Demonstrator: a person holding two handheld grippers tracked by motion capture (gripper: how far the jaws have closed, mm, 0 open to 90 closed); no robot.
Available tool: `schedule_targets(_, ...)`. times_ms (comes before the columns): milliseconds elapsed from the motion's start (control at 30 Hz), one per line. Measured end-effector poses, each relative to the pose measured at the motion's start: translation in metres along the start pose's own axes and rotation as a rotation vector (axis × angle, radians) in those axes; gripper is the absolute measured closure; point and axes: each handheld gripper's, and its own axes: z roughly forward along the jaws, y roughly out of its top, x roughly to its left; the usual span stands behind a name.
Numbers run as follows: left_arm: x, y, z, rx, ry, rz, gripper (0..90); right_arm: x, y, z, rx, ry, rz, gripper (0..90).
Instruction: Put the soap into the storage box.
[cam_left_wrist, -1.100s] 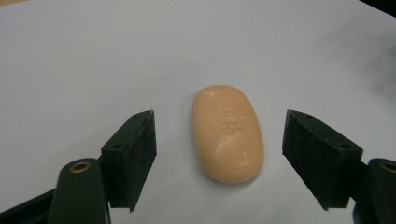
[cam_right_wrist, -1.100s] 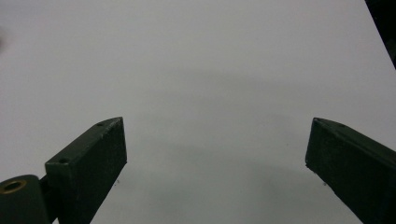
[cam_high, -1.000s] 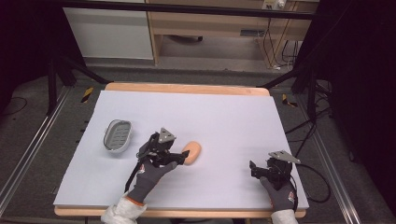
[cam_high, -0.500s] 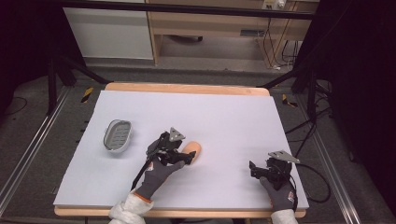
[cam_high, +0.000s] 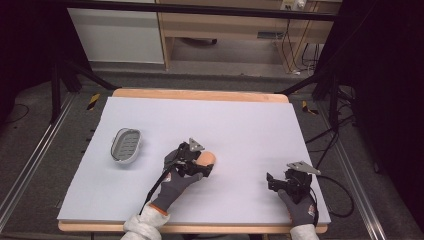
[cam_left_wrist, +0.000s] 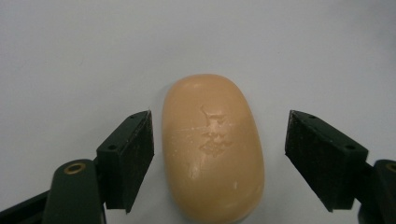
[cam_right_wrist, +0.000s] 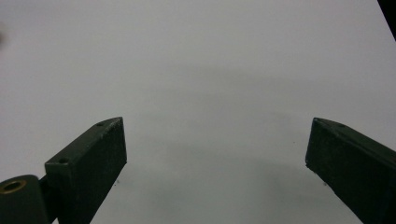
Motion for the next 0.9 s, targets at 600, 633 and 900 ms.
schedule_targets(600, -0.003, -0.003, 0.022, 0.059, 0.033, 0.010, 26.8, 0.000, 0.000, 0.001, 0.008, 0.006, -0.004, 5.5)
schedule_targets(633, -0.003, -0.003, 0.022, 0.059, 0.033, 0.010, 26.9, 0.000, 0.000, 0.001, 0.008, 0.006, -0.004, 5.5)
schedule_targets(900, -0.003, -0.004, 0.027, 0.067, 0.050, 0.006, 28.7, 0.000, 0.000, 0.002, 0.011, 0.006, -0.003, 5.5)
